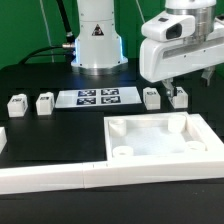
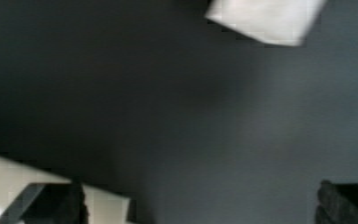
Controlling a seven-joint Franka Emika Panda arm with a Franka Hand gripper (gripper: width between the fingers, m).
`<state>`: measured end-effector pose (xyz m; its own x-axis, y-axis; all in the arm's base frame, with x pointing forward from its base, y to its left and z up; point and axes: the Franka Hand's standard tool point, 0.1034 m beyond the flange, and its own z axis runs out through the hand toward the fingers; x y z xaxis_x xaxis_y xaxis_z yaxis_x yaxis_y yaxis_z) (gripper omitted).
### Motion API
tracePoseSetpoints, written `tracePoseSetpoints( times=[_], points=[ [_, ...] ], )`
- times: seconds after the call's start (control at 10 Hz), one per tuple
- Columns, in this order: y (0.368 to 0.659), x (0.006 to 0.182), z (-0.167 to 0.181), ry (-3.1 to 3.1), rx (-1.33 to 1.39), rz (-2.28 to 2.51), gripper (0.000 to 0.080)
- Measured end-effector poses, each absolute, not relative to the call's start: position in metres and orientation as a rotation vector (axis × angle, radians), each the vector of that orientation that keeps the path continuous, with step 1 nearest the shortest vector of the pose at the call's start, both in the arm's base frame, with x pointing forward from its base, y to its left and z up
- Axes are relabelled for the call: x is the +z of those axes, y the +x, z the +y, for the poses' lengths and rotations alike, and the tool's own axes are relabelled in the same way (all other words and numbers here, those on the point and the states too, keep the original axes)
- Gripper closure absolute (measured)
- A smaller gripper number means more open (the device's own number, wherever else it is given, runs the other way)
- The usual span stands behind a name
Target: Assemble square table
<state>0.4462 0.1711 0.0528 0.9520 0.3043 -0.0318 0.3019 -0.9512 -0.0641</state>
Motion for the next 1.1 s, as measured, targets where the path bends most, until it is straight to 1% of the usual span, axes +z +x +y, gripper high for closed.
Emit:
tracePoseSetpoints(
  times=[0.1,0.3,0.4,0.5,0.6,0.8,0.9,1.0,1.1],
  points=[
    [0.443,0.050,0.172,-3.045,0.066,-0.477,0.0150],
    [0.444,0.051,0.171,-3.048,0.101,-0.484,0.0150],
    [0.439,0.050,0.170,-3.056,0.138,-0.471,0.0150],
    [0.421,0.049,0.167,-3.084,0.359,-0.420,0.0150],
    [0.415,0.047,0.166,-3.083,0.544,-0.364,0.0150],
    [0.414,0.042,0.167,-3.063,0.659,-0.392,0.0150],
    [0.408,0.044,0.164,-3.041,0.833,-0.392,0.0150],
    [0.407,0.043,0.165,-3.033,0.951,-0.325,0.0150],
    [0.401,0.041,0.165,-3.000,1.159,-0.226,0.0150]
  ],
)
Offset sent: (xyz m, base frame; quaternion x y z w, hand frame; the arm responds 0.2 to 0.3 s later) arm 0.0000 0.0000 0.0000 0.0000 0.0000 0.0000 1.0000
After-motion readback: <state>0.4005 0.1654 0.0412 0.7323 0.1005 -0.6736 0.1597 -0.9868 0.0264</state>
